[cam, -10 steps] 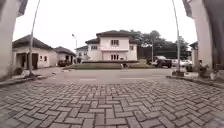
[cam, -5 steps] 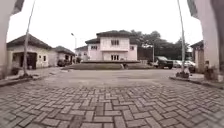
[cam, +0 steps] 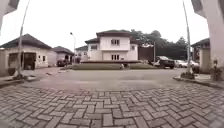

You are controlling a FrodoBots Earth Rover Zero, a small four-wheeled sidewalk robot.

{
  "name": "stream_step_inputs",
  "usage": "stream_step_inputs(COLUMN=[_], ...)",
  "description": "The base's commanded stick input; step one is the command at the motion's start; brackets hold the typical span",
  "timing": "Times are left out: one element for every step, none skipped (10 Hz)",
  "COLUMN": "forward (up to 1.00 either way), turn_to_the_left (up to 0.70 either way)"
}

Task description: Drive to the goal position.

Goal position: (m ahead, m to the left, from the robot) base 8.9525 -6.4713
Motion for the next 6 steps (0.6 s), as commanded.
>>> stream_step_inputs(forward=[0.70,0.70,0.70,0.70,0.70,0.70], turn_to_the_left=[-0.35,-0.35,-0.18,0.00,0.00,0.00])
